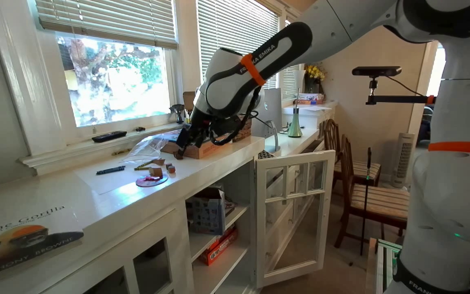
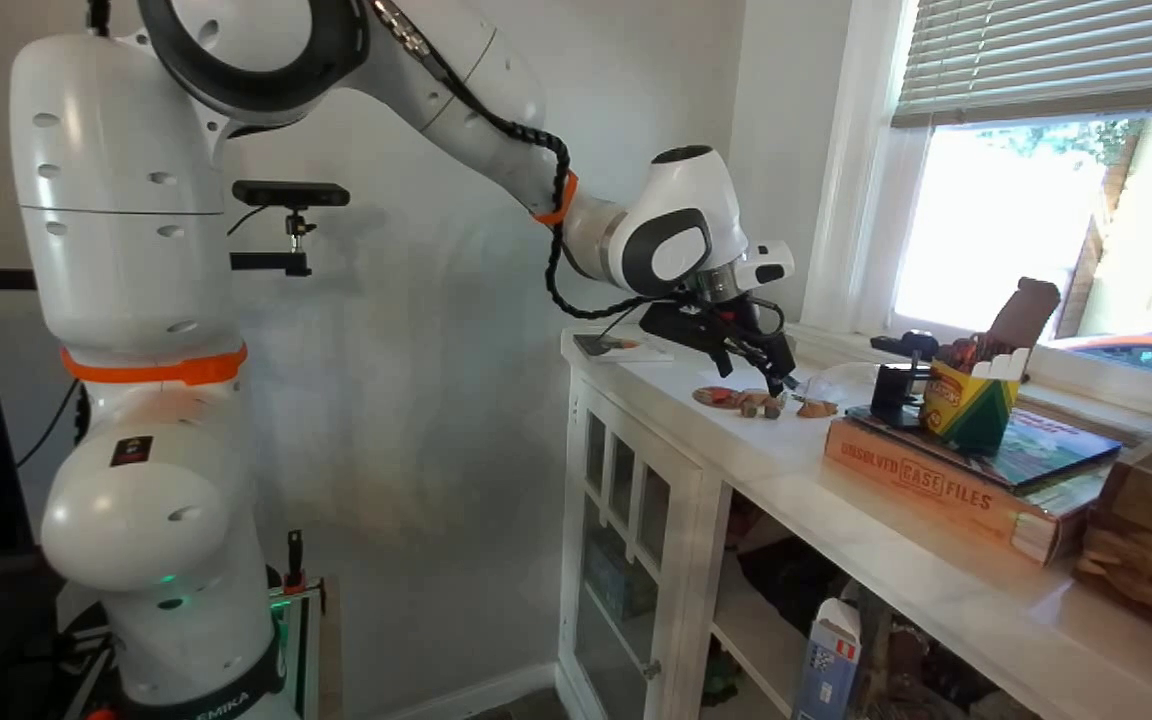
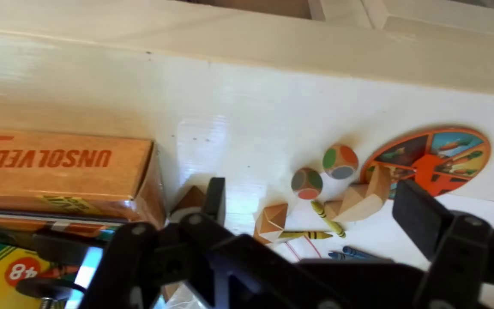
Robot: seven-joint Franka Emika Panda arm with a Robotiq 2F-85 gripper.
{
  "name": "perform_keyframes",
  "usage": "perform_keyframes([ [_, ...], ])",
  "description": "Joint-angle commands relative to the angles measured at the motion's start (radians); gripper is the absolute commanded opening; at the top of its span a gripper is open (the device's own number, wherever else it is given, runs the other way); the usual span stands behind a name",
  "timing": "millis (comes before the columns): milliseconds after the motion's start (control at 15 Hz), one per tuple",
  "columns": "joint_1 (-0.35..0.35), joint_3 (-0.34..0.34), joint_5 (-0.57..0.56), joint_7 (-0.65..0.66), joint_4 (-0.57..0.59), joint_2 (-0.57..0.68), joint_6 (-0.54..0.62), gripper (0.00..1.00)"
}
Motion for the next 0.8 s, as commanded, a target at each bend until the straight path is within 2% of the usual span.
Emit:
perform_keyframes([
  [0, 0.008, 0.028, 0.111, -0.025, 0.086, 0.084, -0.025, 1.0],
  [200, 0.002, 0.051, 0.162, -0.02, 0.155, 0.15, -0.045, 1.0],
  [733, -0.001, 0.069, 0.123, -0.001, 0.317, 0.287, -0.079, 1.0],
])
